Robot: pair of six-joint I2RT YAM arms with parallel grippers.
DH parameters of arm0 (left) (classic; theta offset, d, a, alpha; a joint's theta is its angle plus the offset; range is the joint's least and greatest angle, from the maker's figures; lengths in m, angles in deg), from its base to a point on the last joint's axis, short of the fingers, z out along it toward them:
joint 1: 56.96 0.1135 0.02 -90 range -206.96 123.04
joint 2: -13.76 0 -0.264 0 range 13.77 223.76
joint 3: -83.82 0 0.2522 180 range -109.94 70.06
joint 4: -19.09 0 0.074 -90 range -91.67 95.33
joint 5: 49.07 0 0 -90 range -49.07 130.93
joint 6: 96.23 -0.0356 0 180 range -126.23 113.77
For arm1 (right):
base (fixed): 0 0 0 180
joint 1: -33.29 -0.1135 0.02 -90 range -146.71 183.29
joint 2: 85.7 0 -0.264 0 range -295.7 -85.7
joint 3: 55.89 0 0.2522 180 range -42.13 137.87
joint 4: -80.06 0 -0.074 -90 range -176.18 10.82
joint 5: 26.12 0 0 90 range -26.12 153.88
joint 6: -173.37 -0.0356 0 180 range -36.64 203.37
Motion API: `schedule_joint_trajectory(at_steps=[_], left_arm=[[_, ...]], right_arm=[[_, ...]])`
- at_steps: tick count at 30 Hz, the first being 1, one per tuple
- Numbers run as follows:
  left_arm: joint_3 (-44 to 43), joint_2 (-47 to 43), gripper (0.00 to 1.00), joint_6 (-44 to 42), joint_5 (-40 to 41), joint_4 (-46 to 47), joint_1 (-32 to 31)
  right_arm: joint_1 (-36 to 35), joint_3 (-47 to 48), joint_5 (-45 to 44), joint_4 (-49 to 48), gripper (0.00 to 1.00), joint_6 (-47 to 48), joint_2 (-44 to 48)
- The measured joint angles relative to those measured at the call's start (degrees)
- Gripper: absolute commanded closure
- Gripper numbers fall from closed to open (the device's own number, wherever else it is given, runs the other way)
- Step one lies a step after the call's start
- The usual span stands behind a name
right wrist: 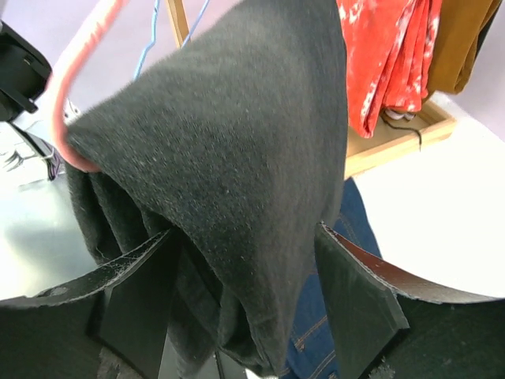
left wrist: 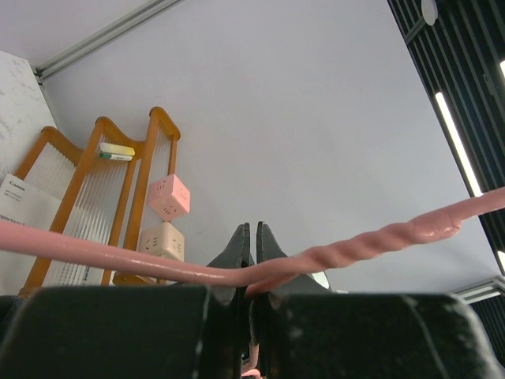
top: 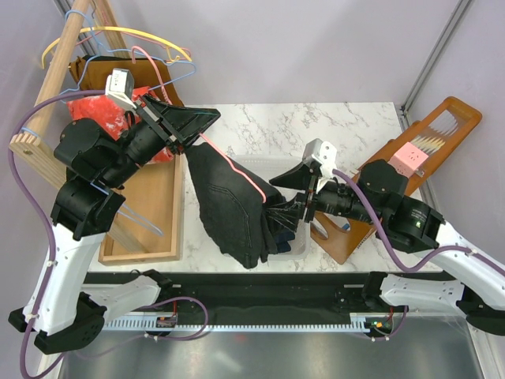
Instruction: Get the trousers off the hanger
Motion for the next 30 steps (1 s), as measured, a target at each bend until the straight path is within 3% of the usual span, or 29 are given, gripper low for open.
schedule_joint_trajectory(at_steps=[14, 30], left_arm=[[0.04, -0.15, 0.98, 0.17, -0.04, 0.0, 0.0], [0.31, -0.22, 0.98, 0.24, -0.39, 0.0, 0.04]], right_arm=[[0.0, 4.96, -0.68, 1.05, 0.23, 0.98, 2.21], [0.0, 6.64, 2.45, 0.98, 0.29, 0.9, -1.64]])
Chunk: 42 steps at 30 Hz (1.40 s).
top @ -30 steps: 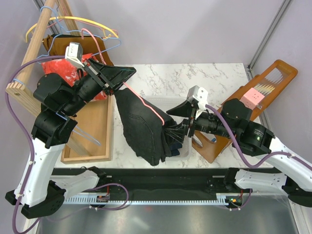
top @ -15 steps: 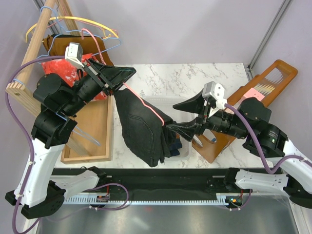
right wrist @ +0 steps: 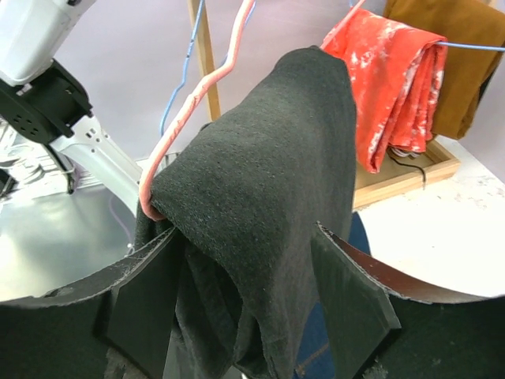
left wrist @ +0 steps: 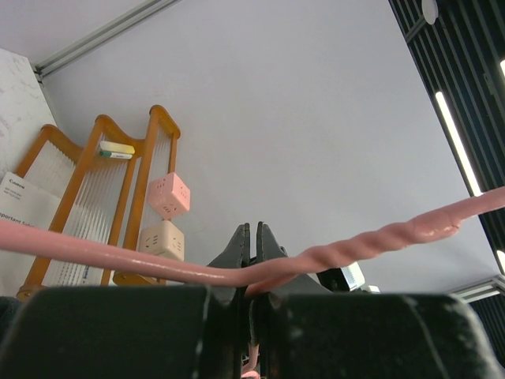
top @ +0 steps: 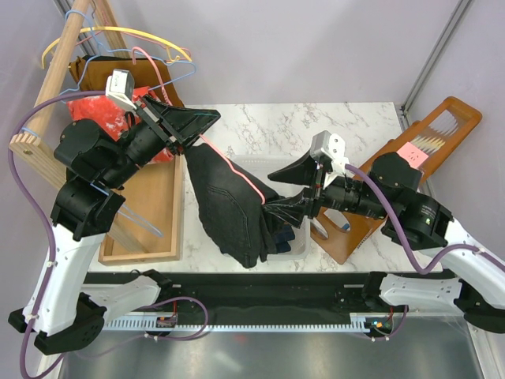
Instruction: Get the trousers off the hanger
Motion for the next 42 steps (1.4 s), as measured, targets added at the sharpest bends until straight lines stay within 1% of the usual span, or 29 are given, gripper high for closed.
schedule_joint_trajectory(at_steps=[6, 10, 13, 17, 18, 20, 21, 23, 24, 25, 26, 27, 30, 35, 40, 42], left_arm=[[0.0, 0.0, 0.98, 0.0, -0.02, 0.0, 0.0], [0.0, 0.0, 0.98, 0.09, -0.04, 0.0, 0.0], [0.02, 0.0, 0.98, 0.11, -0.04, 0.0, 0.0], [0.13, 0.0, 0.98, 0.09, -0.04, 0.0, 0.09], [0.22, 0.0, 0.98, 0.11, -0.02, 0.0, 0.09], [0.35, 0.0, 0.98, 0.17, 0.0, -0.02, 0.11], [0.39, 0.0, 0.98, 0.33, 0.02, -0.02, 0.13], [0.42, -0.04, 0.98, 0.39, 0.02, -0.02, 0.13], [0.5, -0.04, 0.98, 0.46, 0.07, 0.0, 0.13], [0.66, -0.09, 0.98, 0.52, 0.09, 0.02, 0.13], [0.81, -0.13, 0.98, 0.52, 0.15, 0.02, 0.13], [1.05, -0.2, 0.98, 0.57, 0.28, 0.0, 0.13], [1.29, -0.26, 0.98, 0.98, 0.68, 0.02, 0.13], [1.99, -0.59, 0.98, 2.29, 1.01, 0.61, 0.11], [2.43, -1.01, 0.98, 2.99, 1.51, 1.53, 0.11], [2.75, -1.25, 0.98, 3.06, 1.95, 2.12, 0.11]], right_arm=[[0.0, -1.49, 1.01, -1.18, 0.27, -0.98, 0.17], [0.0, -3.1, 1.14, -2.6, 0.3, -1.27, 0.39], [0.0, -4.98, 0.9, -5.66, 0.33, -1.64, 0.09], [-0.07, -8.35, -1.4, -12.22, 0.35, -2.05, -1.14], [-0.07, -8.63, -1.77, -13.53, 0.4, -2.03, -1.84], [-0.07, -8.63, -2.21, -16.02, 0.46, -1.92, -3.58], [-0.07, -8.66, -2.43, -17.09, 0.53, -1.9, -4.44], [-0.07, -9.22, -2.91, -19.43, 0.61, -1.88, -5.49], [-0.07, -9.88, -3.19, -20.81, 0.72, -1.9, -5.75], [-0.07, -10.54, -3.45, -21.79, 0.78, -2.01, -5.84], [-0.07, -11.08, -3.76, -22.71, 0.88, -2.19, -5.84], [-0.09, -11.54, -4.15, -23.67, 1.0, -2.51, -5.81], [-0.22, -13.05, -6.58, -25.57, 1.0, -3.85, -4.74], [-0.5, -15.89, -14.34, -29.07, 1.0, -8.31, -1.2], [-0.7, -15.26, -22.25, -31.54, 1.0, -11.17, -1.29], [-0.83, -12.68, -24.68, -31.12, 1.0, -11.41, -2.6]])
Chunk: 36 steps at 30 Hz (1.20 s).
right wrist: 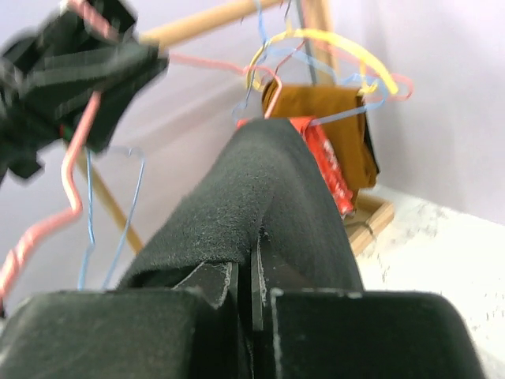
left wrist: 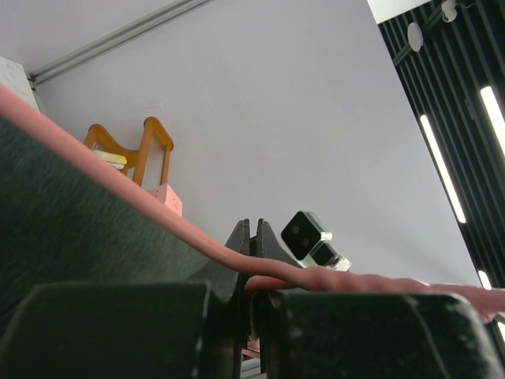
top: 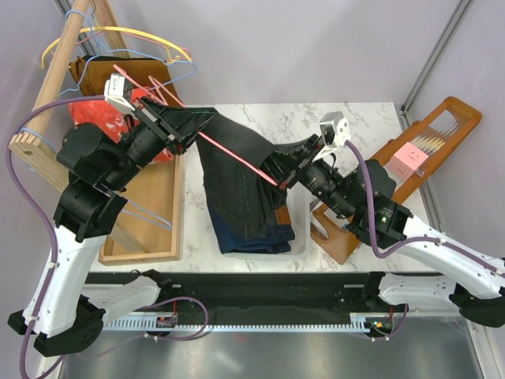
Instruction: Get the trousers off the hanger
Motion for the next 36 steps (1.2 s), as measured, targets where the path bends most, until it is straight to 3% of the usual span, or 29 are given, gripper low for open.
schedule_joint_trajectory(at_steps=[7, 14, 26, 30, 36], left_arm=[[2.29, -3.06, 0.98, 0.46, 1.64, 3.3, 0.0], [4.31, -5.99, 0.98, 0.5, 1.07, 5.07, -0.04], [9.07, -8.63, 0.98, 0.09, 1.01, 2.34, -0.11], [8.46, -8.15, 0.98, -1.03, 0.72, 1.68, -0.11], [2.95, -4.66, 0.98, -2.84, -1.97, 1.2, -0.11]], right_arm=[[-0.09, 14.38, -5.79, 0.79, 1.0, -0.76, -9.14], [-0.09, 34.69, -9.05, 6.56, 1.0, 0.37, -18.95], [0.72, 64.37, -15.76, 6.51, 1.0, 16.94, -26.45], [0.81, 62.75, -16.37, 6.88, 1.0, 24.37, -24.76], [1.18, 42.07, -18.21, 8.7, 1.0, 29.66, -16.48]])
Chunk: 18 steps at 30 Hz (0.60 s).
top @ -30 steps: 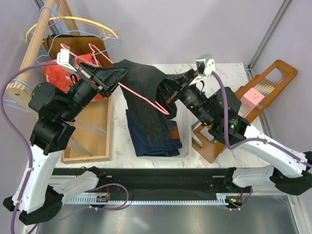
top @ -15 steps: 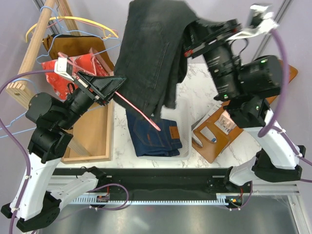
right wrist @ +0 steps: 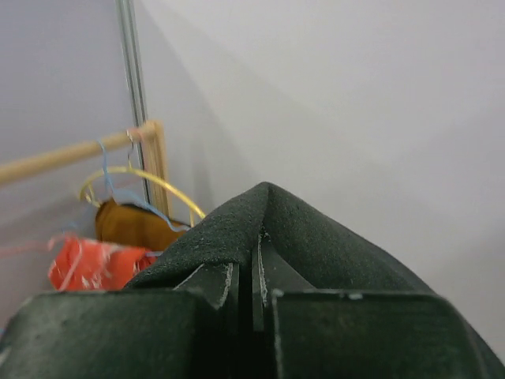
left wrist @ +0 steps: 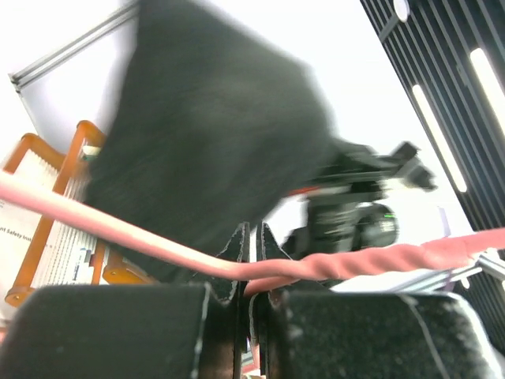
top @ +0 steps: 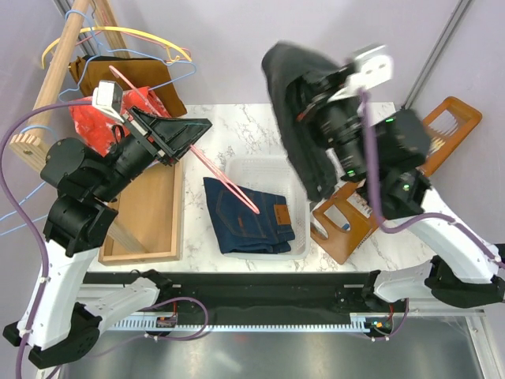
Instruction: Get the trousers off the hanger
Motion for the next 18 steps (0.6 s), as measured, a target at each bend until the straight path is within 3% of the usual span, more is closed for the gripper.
schedule_joint_trajectory(at_steps=[10, 18], left_arm=[[-1.92, 0.57, 0.98, -2.01, -2.05, 0.11, 0.0], [-1.92, 0.33, 0.98, -2.16, -3.37, 0.2, 0.0]], right_arm=[[0.17, -30.6, -0.09, 7.61, 1.0, -3.93, 2.67], [4.26, -33.73, -0.07, 9.25, 1.0, -4.92, 7.3]])
